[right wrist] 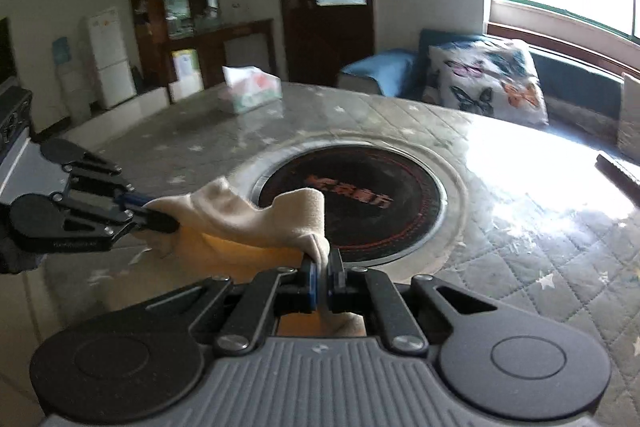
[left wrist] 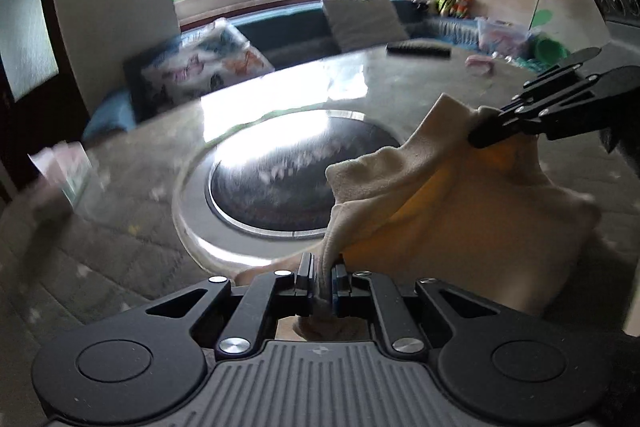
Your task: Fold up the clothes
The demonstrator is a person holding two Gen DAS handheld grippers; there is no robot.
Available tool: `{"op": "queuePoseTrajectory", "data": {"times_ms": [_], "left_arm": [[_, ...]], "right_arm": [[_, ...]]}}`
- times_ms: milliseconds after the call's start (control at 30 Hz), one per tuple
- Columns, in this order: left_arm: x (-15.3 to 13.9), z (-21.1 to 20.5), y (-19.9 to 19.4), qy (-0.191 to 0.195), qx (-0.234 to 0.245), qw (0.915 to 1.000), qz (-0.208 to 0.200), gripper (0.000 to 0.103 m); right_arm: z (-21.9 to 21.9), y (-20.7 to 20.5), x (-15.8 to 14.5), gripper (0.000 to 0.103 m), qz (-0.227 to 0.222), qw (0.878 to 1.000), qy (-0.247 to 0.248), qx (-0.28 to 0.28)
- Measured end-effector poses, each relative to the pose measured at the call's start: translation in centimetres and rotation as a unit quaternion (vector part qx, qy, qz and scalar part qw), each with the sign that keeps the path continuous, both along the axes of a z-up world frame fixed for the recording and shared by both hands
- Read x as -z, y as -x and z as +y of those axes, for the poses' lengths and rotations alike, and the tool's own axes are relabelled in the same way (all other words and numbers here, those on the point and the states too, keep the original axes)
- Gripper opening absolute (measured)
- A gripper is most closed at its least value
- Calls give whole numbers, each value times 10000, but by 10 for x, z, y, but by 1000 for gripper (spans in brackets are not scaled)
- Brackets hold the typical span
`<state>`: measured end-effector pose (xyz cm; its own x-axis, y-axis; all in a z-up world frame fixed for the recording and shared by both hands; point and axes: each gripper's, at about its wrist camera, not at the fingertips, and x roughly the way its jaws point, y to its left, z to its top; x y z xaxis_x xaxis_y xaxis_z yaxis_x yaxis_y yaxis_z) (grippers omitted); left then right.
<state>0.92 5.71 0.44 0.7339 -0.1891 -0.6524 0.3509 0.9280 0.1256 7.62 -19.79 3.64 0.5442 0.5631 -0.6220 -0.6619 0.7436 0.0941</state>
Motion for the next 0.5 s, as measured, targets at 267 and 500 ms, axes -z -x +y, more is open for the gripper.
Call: {"op": "queuePoseTrajectory", "data": {"times_ms": [267,500], "left_arm": [[6,14,-9,-103,-456,9989,-69,34],[-14,25,-10,147,-969,9948,-279,38]], "right_arm": [[5,-24,48,17,431,9977,162,507],[-8,-13,21,19,162,9969,-168,746]]}}
